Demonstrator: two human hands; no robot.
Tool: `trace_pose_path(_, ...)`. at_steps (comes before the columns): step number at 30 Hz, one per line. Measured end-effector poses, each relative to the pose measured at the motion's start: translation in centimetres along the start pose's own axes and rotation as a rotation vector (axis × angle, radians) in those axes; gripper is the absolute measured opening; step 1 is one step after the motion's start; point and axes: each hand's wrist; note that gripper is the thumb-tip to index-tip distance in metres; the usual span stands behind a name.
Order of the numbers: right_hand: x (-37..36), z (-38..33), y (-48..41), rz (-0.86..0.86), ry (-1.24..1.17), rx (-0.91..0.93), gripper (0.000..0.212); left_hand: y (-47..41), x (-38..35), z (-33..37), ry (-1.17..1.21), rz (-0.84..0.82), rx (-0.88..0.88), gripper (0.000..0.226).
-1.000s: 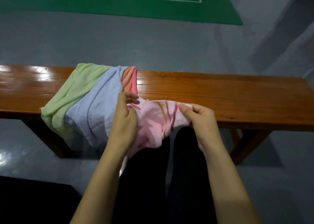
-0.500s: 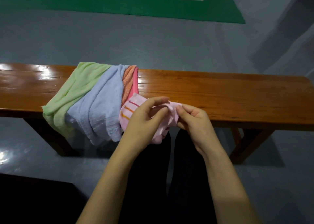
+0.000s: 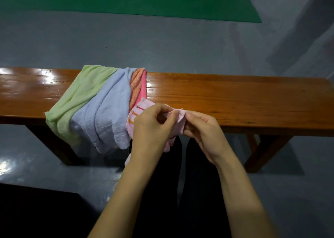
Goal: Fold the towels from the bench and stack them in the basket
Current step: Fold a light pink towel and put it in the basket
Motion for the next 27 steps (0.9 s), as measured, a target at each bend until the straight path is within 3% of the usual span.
trace_pose_path(7,-0.6,-0.2,0.4,0.047,0.046,0.069,0.025,0.2,-0.5,-0.5,-0.048,-0.026,-0.04,0.009)
trace_pose_path(13,0.0,1.9,-1.0,0.333,-0.104,-0.081,0.027,-1.4,2.1,-3.2,-0.333,-0.392,-0.041,0.03)
trace_pose_path(17,2.0,3.7,-1.4,0.521,-0.266,-0.154,0.03,-2.6,6.9,-7.2,-0.524,-0.483,0.075,0.043)
trace_pose_path(21,2.7,5.1,-1.5,0.619,-0.297,-0.197,0.028,-2.7,10.1,-9.0,-0.533,-0.406,0.026,0.053)
trace_pose_path(24,2.7,5.6,-1.8,0.679,-0.362,-0.189,0.027,-2.2,10.6,-8.0,-0.282,-0.27,-0.069,0.047)
trace_pose_path(27,2.3,6.4,-1.7,0.705,-0.362,-0.158,0.028,-1.6,11.1,-7.0,-0.088,-0.175,-0.153,0.057)
Point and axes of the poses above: each hand's wrist, its own y-axis away from the middle knuckle, its own x-axis out of the back of the hand, z = x × y, and after that the axes turned 14 degrees about y, right-handed
